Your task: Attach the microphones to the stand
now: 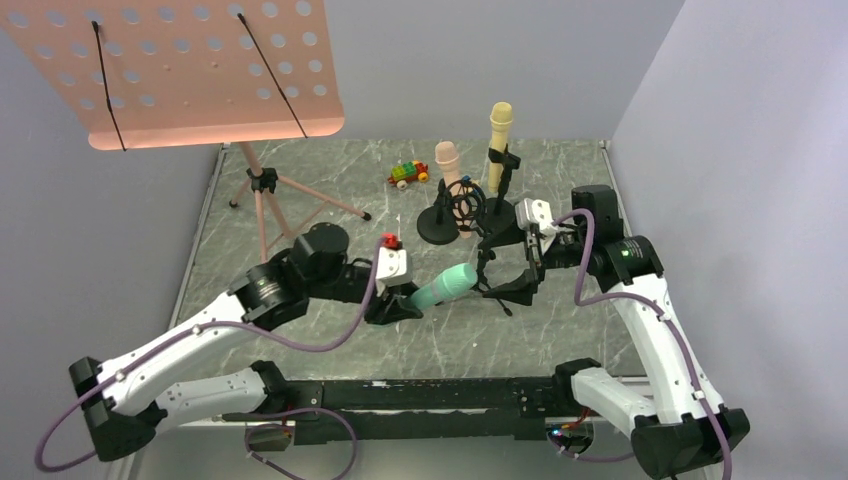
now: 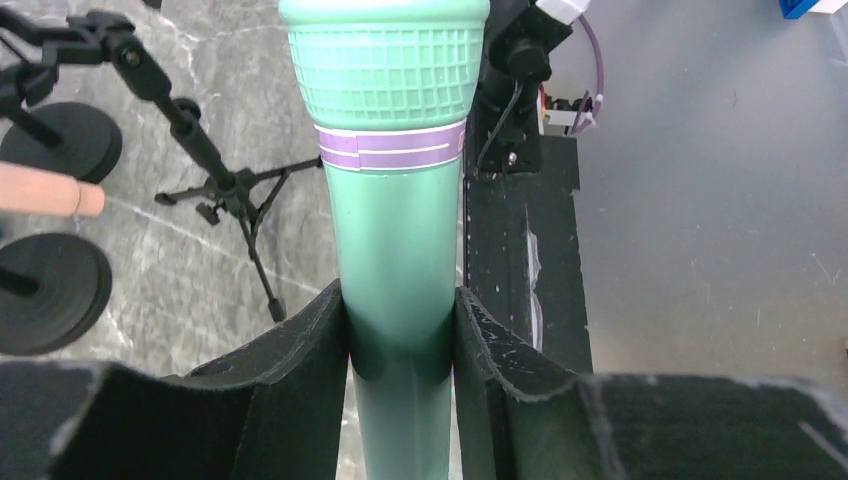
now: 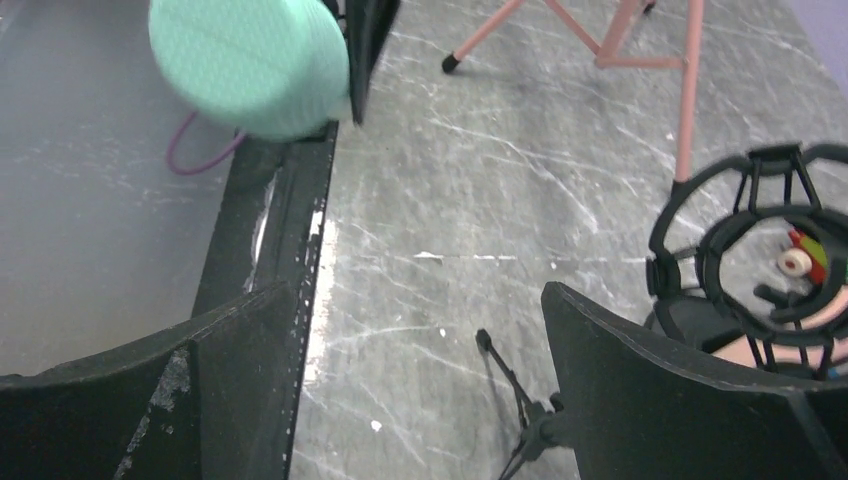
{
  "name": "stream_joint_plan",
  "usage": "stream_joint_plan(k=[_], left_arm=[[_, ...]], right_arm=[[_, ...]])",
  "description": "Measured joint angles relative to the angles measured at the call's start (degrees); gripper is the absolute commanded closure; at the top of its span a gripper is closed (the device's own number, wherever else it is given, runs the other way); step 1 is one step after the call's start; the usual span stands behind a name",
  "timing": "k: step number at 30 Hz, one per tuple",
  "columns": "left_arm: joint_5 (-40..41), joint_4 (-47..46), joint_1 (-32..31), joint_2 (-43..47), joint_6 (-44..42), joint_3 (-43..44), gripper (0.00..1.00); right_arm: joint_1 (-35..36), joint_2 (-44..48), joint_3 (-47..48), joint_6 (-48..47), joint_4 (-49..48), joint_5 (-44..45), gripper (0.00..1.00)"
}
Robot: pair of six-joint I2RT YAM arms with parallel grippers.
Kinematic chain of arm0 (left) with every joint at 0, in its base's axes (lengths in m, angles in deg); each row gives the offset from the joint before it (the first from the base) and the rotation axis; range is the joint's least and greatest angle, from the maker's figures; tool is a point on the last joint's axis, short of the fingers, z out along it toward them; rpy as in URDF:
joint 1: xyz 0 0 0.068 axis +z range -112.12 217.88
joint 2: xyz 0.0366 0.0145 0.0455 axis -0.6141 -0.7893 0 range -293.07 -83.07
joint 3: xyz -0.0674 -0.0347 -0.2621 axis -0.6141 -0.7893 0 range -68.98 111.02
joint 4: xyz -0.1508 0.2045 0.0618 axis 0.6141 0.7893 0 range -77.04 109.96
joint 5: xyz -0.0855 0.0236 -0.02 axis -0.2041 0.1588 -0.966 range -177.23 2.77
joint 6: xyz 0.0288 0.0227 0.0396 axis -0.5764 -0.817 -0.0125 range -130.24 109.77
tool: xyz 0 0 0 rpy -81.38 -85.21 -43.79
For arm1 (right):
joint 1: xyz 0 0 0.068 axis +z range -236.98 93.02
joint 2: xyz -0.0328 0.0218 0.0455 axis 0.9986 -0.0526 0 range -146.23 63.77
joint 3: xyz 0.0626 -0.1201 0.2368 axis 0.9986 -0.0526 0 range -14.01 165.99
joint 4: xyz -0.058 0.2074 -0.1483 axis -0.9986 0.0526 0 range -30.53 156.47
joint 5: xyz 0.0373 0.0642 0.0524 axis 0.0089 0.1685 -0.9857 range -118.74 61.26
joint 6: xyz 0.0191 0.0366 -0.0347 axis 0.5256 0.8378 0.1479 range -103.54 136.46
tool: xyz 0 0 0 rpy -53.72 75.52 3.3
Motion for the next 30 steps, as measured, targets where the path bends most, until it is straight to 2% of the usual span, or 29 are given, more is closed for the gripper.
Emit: stream_joint_plan(k=[5,12,19,27,30], left_arm=[[0.2,-4.3,-2.2,-7.6,2.0,3.7,1.00],[1.1,-6.3,-4.0,-11.9,4.0,5.4,1.00],[3.0,-6.0,-4.3,-14.1,5.0,7.7,1.00],[3.9,-5.1,-4.3,-16.3,5.1,9.2,1.00],[3.9,-4.5,-4.3,-16.6,5.1,9.5,1.00]], right_arm=[[3.6,-1.0,2.1,2.3,-1.0,-0.1,0.00],[6.2,-1.0,2.9,5.5,-3.0,0.0,0.01],[7.0,-1.1,2.9,8.0,-4.6,-0.1,0.22],[7.3,-1.2,2.9,9.5,-5.1,-0.1,0.25],[7.3,-1.2,2.9,9.6,-5.1,-0.1,0.33]])
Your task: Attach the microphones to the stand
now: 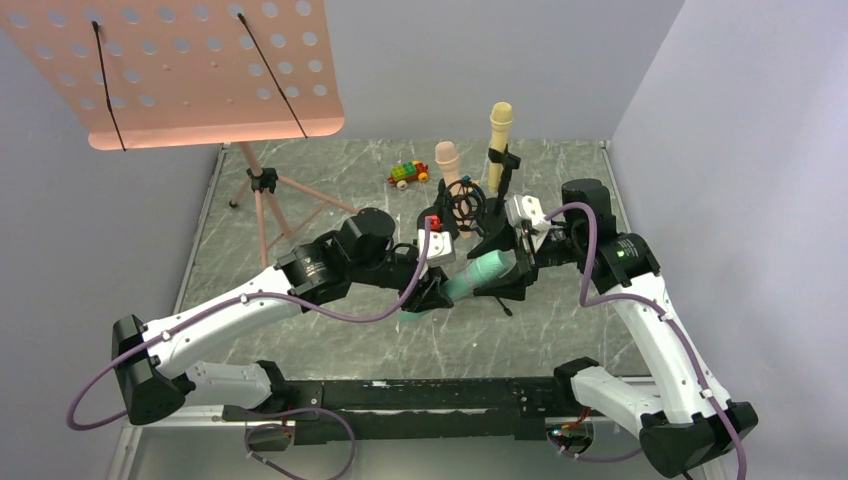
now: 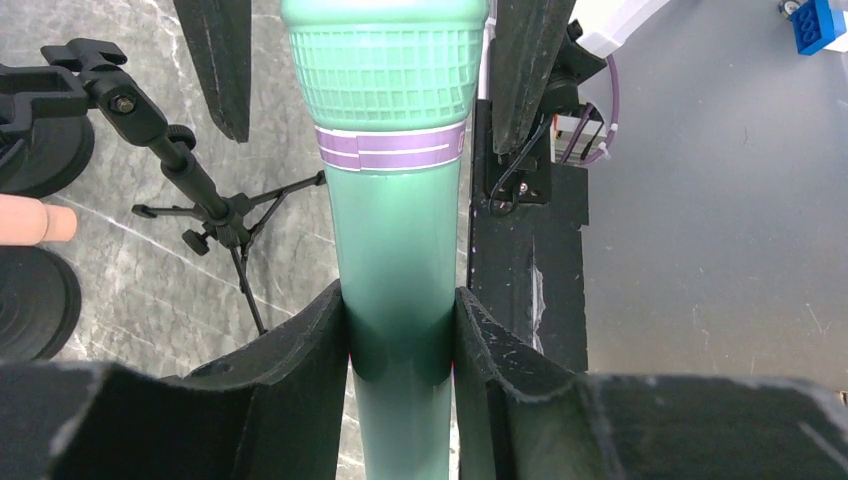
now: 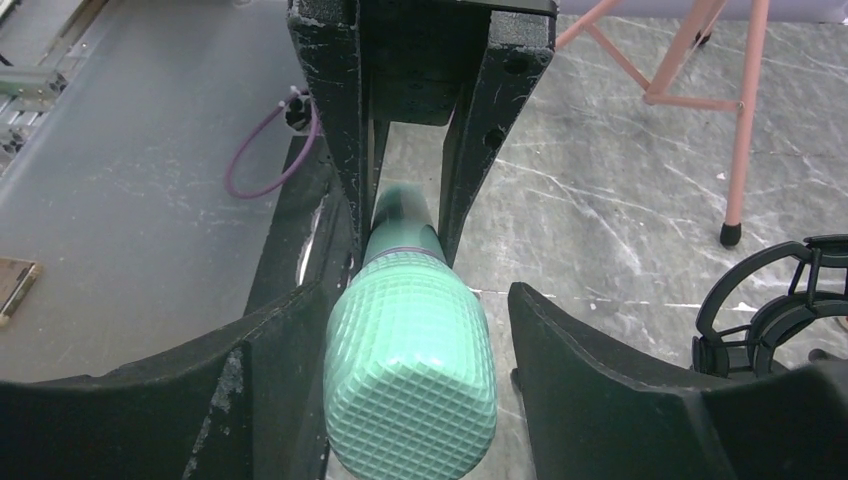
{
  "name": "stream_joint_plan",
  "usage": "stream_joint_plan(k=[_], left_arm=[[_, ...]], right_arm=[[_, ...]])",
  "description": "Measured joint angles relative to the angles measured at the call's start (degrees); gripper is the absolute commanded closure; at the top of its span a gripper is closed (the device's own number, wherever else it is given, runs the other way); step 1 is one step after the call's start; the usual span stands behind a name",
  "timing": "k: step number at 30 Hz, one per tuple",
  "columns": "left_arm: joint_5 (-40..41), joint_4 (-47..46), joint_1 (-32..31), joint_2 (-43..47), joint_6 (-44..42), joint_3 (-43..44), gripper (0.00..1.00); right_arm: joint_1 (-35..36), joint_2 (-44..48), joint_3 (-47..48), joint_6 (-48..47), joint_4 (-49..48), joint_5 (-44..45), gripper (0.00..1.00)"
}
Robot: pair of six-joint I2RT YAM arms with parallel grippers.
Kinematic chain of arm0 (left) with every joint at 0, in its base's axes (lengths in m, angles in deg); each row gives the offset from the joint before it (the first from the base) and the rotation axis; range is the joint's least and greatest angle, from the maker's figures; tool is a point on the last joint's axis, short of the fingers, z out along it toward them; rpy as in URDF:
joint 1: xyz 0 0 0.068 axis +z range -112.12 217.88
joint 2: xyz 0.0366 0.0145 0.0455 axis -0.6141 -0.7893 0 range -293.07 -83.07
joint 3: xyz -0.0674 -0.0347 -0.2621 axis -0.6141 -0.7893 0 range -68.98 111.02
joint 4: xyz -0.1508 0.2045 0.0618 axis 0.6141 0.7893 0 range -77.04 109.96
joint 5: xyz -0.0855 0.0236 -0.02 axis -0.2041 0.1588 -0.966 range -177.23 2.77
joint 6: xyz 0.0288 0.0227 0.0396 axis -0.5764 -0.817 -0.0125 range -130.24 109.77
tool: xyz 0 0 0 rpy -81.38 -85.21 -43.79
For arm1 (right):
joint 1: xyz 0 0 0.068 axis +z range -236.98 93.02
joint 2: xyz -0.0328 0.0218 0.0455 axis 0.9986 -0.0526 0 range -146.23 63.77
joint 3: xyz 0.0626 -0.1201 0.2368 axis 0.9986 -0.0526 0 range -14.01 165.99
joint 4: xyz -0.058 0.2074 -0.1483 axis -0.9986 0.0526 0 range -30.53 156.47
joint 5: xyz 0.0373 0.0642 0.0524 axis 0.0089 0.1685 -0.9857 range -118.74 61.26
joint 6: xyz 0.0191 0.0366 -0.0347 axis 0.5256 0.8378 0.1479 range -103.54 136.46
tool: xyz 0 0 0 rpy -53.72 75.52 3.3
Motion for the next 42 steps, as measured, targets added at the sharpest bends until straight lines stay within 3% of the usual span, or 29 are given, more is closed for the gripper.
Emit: stream_joint_plan(k=[5,7,12,15,22,27,34,42], left_arm=[[0.1,0.9,0.0,-0.3,0.3,0.8,0.98],[0.1,1.3,0.0,-0.4,0.6,1.1,0.87],[1.9,1.7,-0.3,-0.2,1.3,1.4,0.43],[4.7,0.8,-0.5,1.3,3.0,1.1,0.02],[17.2,-4.1,-0.2,18.7,6.1,-5.7,0.01],[27.7,-4.4,-0.2,29.2,5.2,-8.2,0.01],[38.2,0.9,-0.2,33.4,2.9,-17.1,0.01],[41.5,4.0,-0.2,39.2,4.8,-24.9,0.01]], right_arm=[[0.0,0.0,0.0,0.6,0.0,-0.4,0.67],[0.0,0.0,0.0,0.5,0.1,-0.6,0.79],[0.0,0.1,0.0,-0.3,0.4,-0.6,0.85],[-1.0,0.3,0.5,-0.7,1.7,-0.6,0.86],[-11.2,1.2,9.7,1.1,4.2,-1.0,0.86],[-14.6,0.9,19.6,2.2,6.9,1.4,0.86],[-15.4,-0.3,29.6,2.4,10.7,11.0,0.86],[-18.1,-1.1,31.3,3.2,12.2,18.6,0.86]])
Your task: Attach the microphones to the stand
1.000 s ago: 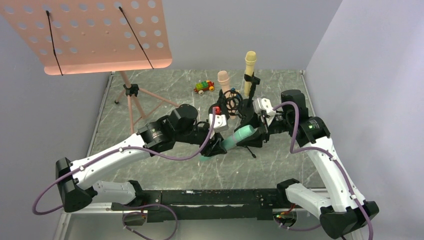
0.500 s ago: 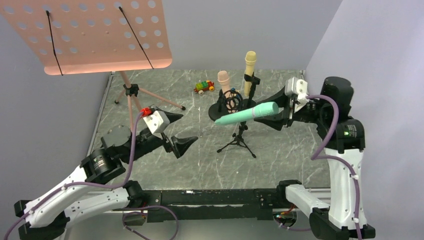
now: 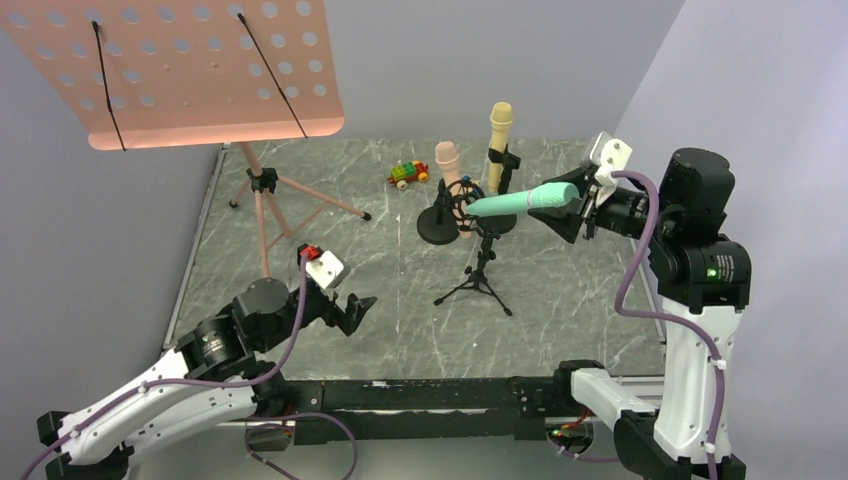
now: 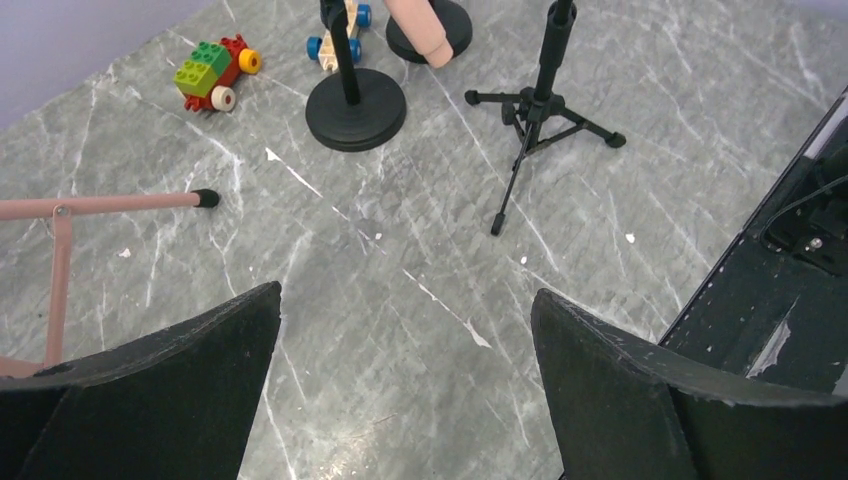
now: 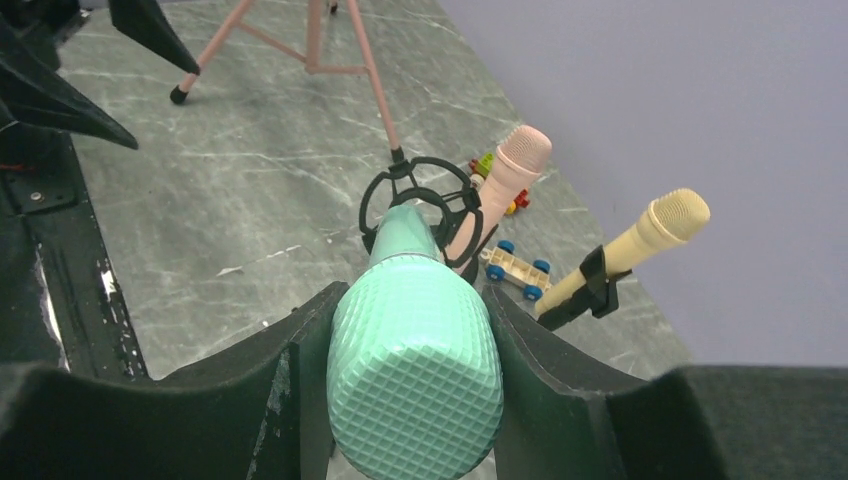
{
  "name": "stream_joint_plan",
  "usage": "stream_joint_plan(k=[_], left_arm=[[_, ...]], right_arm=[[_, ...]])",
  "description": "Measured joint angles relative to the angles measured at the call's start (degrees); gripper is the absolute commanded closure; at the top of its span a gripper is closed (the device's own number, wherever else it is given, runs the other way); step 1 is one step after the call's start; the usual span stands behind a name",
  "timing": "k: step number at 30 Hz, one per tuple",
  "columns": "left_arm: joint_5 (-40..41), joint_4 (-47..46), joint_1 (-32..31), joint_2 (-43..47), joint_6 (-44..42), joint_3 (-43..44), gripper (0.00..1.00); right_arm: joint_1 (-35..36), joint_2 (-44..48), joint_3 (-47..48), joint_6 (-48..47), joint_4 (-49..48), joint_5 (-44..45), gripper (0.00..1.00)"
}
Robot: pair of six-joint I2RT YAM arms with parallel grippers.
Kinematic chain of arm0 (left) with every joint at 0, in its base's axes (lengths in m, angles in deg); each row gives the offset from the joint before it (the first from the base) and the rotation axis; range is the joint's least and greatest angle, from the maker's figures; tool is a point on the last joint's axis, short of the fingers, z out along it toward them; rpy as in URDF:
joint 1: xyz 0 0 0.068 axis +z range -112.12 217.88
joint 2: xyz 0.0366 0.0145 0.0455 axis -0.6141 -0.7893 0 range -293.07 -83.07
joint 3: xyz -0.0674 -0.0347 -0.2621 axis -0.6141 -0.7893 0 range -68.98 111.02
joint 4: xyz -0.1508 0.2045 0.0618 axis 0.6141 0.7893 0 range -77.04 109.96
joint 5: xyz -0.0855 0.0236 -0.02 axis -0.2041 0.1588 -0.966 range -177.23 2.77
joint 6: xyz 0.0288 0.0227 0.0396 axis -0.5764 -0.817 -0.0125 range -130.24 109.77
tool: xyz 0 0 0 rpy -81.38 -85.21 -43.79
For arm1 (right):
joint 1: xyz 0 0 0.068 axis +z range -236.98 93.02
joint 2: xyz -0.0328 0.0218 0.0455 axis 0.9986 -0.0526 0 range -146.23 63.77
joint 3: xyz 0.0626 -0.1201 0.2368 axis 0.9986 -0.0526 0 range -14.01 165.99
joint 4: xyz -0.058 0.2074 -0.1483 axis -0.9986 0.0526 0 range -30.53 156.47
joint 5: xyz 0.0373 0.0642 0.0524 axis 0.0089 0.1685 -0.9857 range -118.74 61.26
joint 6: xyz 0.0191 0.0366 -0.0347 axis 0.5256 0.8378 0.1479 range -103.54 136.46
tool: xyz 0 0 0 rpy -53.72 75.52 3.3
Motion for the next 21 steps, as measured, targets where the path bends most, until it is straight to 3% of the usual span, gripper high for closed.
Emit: stream_joint_plan(k=[10,21], left_arm=[[0.5,-0.3,0.0,1.9,1.7,-0.5,0.01],[0.5,-0.5,0.0,2.2,2.6,-0.9,0.01]], right_arm=[[-0.2,-2.3,-2.9,1.5,-1.4,2.9,0.86],[2.1,-2.3,-10.1,5.2,-10.6,4.4,0.86]])
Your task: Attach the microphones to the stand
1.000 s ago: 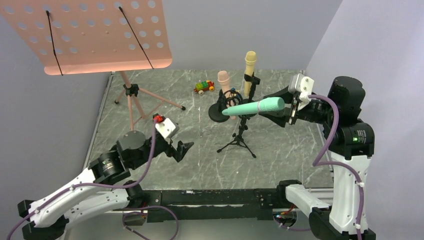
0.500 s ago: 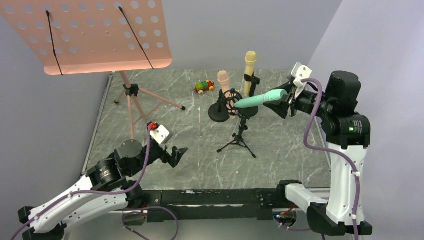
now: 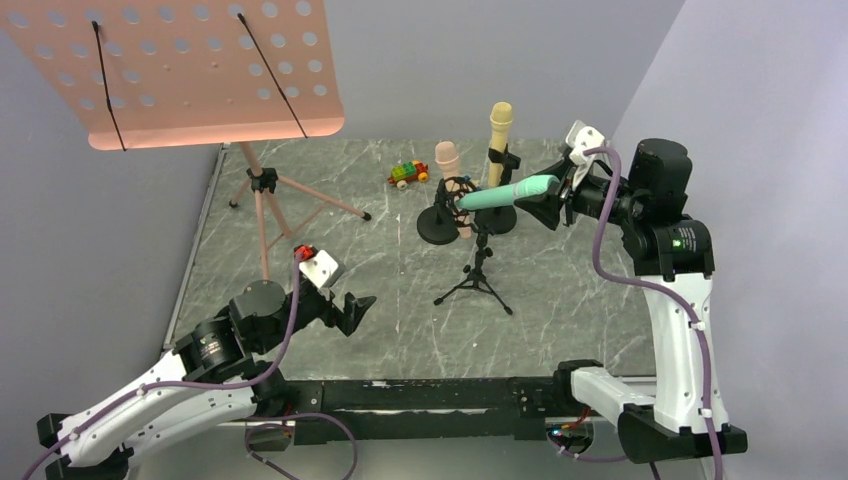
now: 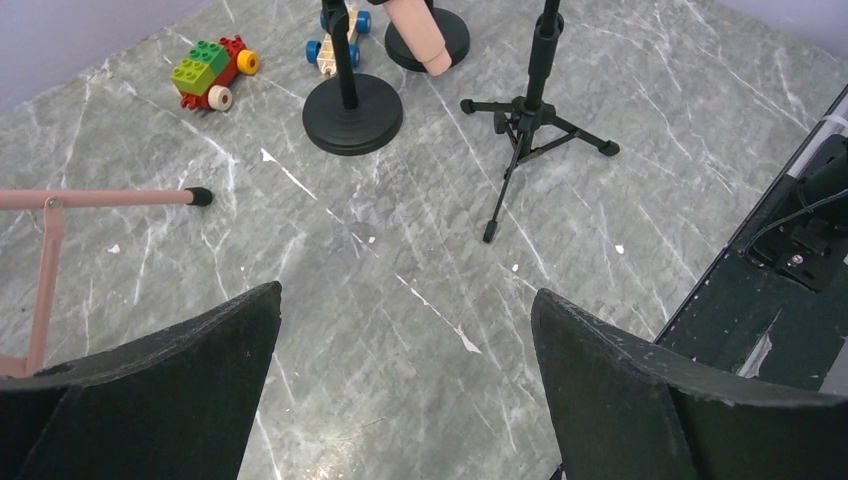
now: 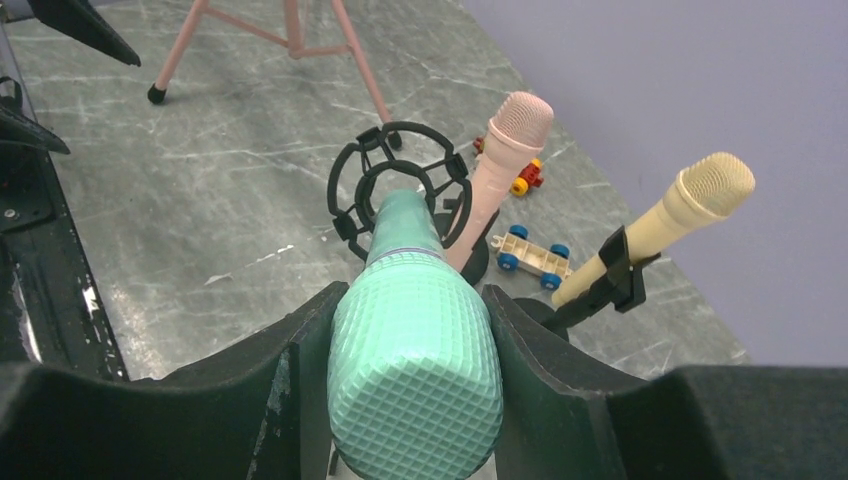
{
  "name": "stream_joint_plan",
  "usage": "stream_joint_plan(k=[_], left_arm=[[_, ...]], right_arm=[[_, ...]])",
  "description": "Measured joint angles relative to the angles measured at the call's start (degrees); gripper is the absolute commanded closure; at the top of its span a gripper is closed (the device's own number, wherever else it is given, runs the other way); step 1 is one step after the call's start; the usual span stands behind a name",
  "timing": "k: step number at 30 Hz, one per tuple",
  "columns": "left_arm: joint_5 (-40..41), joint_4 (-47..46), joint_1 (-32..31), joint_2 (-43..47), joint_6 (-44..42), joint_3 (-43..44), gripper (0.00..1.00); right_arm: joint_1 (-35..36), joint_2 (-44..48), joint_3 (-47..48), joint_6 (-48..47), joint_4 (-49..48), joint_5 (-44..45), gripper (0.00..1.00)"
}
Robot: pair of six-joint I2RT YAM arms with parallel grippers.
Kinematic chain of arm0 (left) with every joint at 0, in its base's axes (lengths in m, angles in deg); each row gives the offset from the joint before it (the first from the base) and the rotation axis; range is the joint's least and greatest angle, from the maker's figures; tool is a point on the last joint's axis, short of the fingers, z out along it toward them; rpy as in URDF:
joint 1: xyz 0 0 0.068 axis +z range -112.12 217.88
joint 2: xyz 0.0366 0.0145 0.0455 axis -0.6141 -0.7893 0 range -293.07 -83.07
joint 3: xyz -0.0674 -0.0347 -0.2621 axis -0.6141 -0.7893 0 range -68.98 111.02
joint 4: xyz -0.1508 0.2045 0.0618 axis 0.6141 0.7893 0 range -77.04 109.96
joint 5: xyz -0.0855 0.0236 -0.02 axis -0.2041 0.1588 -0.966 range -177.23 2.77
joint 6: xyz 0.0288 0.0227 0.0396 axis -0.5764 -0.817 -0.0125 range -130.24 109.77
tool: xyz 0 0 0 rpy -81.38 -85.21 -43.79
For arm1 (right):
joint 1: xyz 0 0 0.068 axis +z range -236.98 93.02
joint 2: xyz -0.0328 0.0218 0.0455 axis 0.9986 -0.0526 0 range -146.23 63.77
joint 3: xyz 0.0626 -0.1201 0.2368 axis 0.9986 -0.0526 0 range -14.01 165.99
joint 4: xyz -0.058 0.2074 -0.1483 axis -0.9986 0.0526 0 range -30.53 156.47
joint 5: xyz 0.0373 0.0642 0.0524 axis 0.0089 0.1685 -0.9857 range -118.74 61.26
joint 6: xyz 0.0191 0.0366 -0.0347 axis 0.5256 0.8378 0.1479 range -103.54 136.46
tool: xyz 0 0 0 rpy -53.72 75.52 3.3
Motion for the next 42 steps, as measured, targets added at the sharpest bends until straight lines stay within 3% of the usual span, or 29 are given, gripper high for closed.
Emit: stream_joint_plan(k=[32,42], left_arm=[[-0.1,-1.3,0.0,-0.3,1.0,-0.4,0.01],[-0.4,-1.3,0.0,-0.7,1.4,-0.5,0.01]], right_arm=[[11.1,-2.3,-1.1,-0.7,-1.2,10.5,0.85],[18.6,-9.3,-1.7,-0.1,-3.4,16.7,0.78]])
